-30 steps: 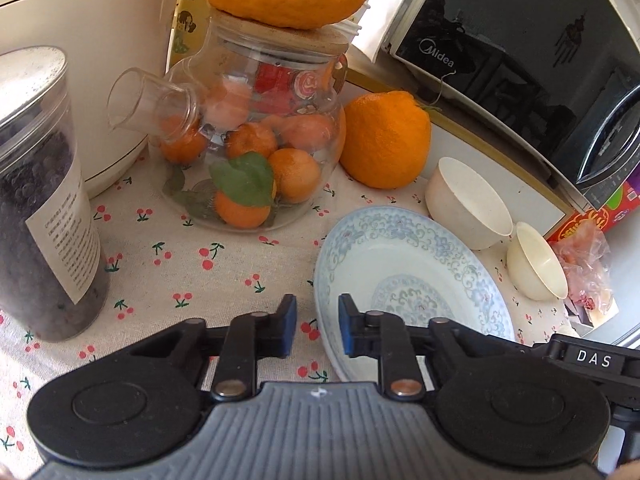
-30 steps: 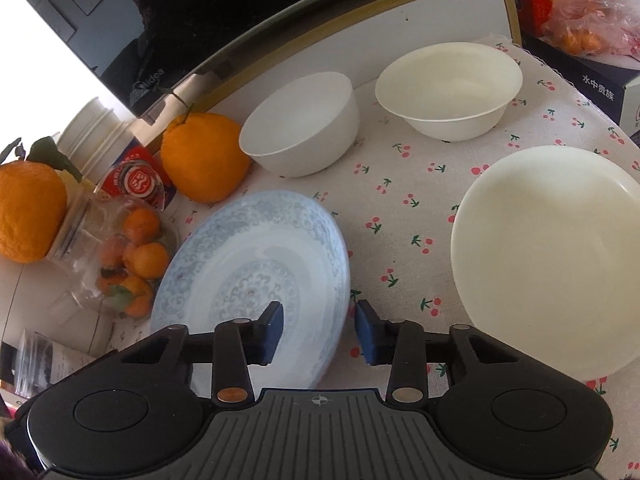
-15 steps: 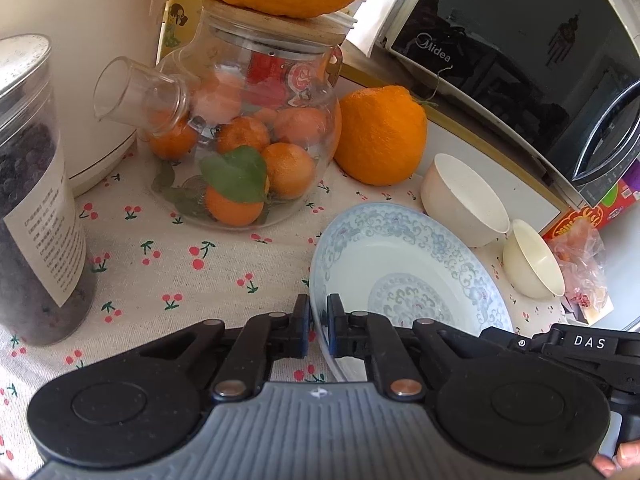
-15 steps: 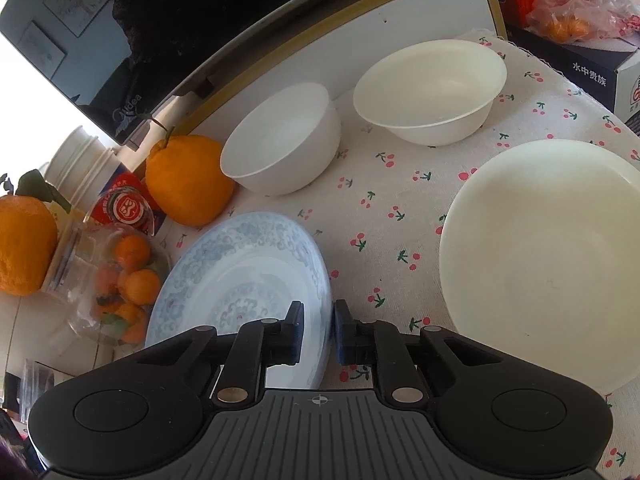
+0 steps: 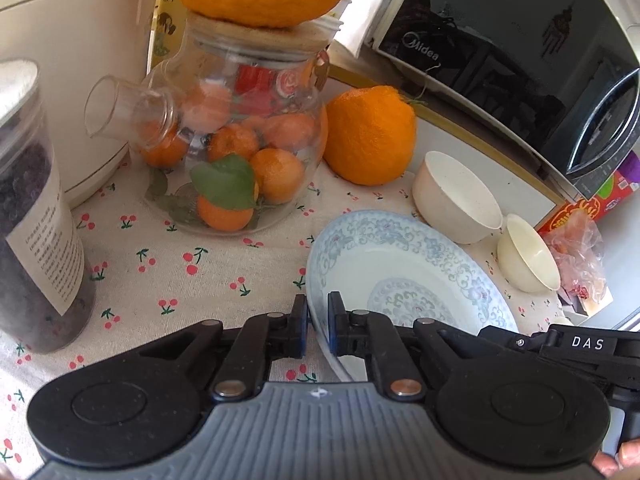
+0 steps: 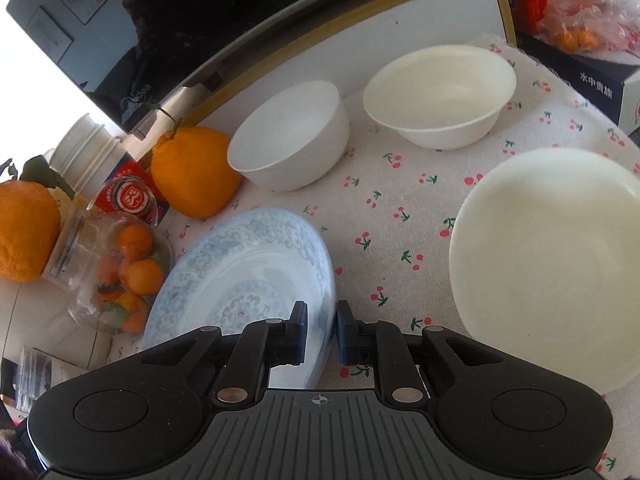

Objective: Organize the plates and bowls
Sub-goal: 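Carry the blue-patterned plate with both tools onto the other blue plate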

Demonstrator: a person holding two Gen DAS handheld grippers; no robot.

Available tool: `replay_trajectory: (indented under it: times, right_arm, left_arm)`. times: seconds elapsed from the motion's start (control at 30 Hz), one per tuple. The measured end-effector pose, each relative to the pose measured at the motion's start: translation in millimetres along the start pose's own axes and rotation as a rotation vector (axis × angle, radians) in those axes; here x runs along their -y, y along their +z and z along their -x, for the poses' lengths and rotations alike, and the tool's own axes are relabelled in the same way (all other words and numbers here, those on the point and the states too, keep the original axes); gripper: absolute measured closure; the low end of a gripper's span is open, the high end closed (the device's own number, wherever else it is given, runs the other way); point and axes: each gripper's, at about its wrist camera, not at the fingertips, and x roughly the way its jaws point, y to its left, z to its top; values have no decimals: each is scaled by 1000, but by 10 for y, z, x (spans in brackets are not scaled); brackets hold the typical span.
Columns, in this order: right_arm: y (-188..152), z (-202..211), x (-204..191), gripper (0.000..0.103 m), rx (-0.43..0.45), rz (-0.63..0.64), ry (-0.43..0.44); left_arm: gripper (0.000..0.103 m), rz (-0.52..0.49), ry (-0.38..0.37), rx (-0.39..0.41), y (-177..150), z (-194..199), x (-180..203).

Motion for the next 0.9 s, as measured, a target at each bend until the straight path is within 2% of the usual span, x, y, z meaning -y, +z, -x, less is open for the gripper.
replay_trajectory:
  times: [0.2,0.43,0.7,0.9]
  right_arm:
    - [22,177,-66,88,5,26,9]
    - [-35,394,-125,88,-36,46,-6]
    - [-158,766,-151,88,-50,54,11]
    - [-274,989,-136,88,-60,41,26]
  left_arm:
    - [95,-16,-15,12,31,161,37]
    - [95,-6,-41,28,46,426,71]
    - [94,-2,-79,35,-42,742,99]
    - [94,-14,-75,28,-151,944,143]
